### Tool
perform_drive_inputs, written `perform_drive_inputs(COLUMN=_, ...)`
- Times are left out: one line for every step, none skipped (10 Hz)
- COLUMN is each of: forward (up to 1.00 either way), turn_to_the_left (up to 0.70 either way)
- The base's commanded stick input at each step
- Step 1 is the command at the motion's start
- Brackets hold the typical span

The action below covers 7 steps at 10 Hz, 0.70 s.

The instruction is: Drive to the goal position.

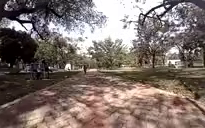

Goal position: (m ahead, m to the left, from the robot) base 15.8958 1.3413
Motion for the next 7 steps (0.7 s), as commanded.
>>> perform_drive_inputs(forward=0.7, turn_to_the_left=0.0)
perform_drive_inputs(forward=0.7, turn_to_the_left=0.0)
perform_drive_inputs(forward=0.7, turn_to_the_left=0.0)
perform_drive_inputs(forward=0.7, turn_to_the_left=0.0)
perform_drive_inputs(forward=0.7, turn_to_the_left=0.0)
perform_drive_inputs(forward=0.7, turn_to_the_left=0.0)
perform_drive_inputs(forward=0.7, turn_to_the_left=0.0)
